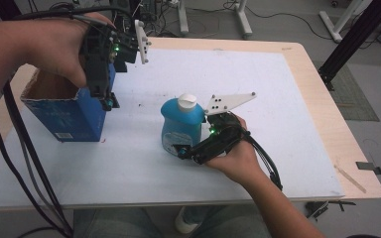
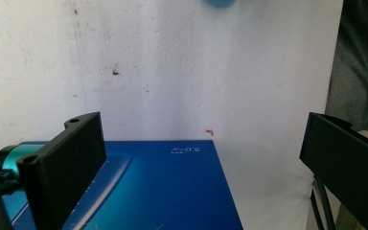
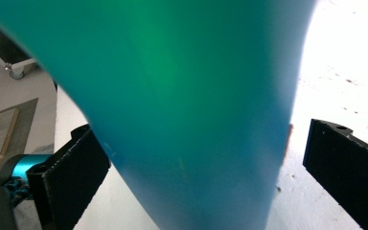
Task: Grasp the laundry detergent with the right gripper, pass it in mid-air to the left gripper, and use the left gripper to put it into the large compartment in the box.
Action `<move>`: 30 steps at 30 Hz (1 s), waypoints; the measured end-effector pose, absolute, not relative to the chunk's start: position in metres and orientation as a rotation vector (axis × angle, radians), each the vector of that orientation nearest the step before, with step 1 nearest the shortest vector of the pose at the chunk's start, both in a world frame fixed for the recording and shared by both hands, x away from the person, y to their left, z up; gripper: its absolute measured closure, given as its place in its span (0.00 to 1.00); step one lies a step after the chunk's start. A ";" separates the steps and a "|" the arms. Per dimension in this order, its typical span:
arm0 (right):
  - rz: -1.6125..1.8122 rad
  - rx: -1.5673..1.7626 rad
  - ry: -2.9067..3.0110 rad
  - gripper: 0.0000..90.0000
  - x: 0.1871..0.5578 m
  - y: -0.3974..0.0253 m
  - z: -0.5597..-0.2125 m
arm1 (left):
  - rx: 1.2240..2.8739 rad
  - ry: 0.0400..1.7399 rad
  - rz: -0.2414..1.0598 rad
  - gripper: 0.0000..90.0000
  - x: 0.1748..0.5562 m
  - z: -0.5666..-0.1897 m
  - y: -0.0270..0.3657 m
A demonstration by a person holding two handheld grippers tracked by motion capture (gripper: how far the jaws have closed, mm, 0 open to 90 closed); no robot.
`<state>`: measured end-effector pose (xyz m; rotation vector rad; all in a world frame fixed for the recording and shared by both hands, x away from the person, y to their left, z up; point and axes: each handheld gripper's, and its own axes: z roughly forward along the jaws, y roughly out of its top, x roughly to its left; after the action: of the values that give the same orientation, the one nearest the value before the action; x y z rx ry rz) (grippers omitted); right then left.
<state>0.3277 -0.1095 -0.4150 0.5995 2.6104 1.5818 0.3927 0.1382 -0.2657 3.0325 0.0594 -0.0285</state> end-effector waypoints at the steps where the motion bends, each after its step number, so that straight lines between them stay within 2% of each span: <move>1: 1.584 0.600 2.606 0.02 0.327 -0.109 -0.416 | 3.033 0.059 -0.028 0.02 0.393 -0.266 0.138; 9: 1.615 0.589 2.573 0.09 0.324 -0.105 -0.420 | 3.037 0.055 -0.031 0.02 0.392 -0.267 0.137; 11: 1.626 0.587 2.567 0.16 0.324 -0.105 -0.419 | 3.036 0.056 -0.030 0.02 0.392 -0.267 0.138; 21: 1.623 0.585 2.544 0.21 0.325 -0.107 -0.419 | 3.041 0.054 -0.032 0.02 0.393 -0.267 0.137; 23: 1.634 0.570 2.545 0.29 0.325 -0.107 -0.419 | 3.041 0.054 -0.030 0.02 0.393 -0.267 0.137; 30: 1.631 0.558 2.530 0.31 0.325 -0.107 -0.418 | 3.044 0.056 -0.034 0.02 0.394 -0.268 0.136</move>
<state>0.3252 -0.1070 -0.4179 0.5576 2.5297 1.6313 0.3940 0.1361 -0.2684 3.0442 0.0556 -0.0337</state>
